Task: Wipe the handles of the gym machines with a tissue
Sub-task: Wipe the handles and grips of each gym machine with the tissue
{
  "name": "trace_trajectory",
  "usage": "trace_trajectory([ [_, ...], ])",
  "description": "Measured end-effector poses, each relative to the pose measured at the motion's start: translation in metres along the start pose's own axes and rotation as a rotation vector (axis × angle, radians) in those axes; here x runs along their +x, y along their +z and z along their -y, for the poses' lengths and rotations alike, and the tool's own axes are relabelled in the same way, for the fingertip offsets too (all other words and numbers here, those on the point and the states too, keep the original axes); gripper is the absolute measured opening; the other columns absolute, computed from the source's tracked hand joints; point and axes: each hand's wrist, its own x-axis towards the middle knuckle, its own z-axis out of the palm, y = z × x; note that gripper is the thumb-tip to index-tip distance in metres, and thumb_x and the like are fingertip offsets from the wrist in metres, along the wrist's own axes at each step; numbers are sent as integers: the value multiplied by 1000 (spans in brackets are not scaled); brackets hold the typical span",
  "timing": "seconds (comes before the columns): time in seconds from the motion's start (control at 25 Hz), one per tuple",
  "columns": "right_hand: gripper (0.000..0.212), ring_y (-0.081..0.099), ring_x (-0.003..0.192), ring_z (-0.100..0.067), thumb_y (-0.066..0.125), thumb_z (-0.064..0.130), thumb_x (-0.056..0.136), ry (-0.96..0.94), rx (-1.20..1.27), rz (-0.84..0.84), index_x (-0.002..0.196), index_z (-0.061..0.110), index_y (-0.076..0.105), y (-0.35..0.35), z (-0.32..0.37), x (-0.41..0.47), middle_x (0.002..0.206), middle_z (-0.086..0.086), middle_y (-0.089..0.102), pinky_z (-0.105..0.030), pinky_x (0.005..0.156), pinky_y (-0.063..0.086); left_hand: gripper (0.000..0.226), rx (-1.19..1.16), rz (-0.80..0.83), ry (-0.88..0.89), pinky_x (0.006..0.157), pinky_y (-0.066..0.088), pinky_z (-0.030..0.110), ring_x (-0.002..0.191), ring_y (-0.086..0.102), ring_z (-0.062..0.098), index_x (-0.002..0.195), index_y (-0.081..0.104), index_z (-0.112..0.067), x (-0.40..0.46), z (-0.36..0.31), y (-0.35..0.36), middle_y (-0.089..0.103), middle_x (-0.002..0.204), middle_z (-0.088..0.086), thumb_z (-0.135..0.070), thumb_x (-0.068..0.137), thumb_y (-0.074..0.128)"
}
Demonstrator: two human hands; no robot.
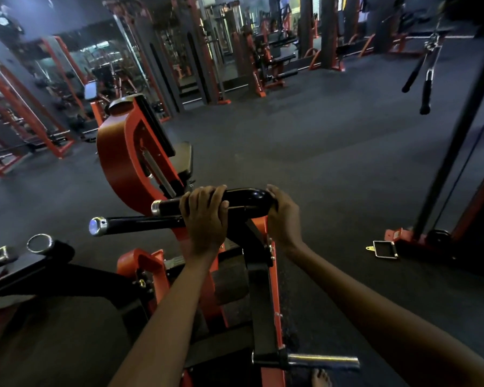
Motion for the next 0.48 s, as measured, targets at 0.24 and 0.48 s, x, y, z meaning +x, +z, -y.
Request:
trace_trajectory([
  [0.24,43,59,111,-26,47,-15,81,4,-7,157,119,2,58,-19,-7,12,113,-7,61,-25,93,48,36,-12,-21,14,97,38,49,105,51,29,119,57,-16,-6,1,5,59,108,8,-35,103,30],
  [0.48,43,56,113,-22,46,-11,86,-232,-107,276,127,0,52,-12,20,13,126,-14,56,-32,97,49,38,-13,-32,1,105,33,49,114,50,31,123,51,-16,-4,-3,7,51,118,6,-37,105,25],
])
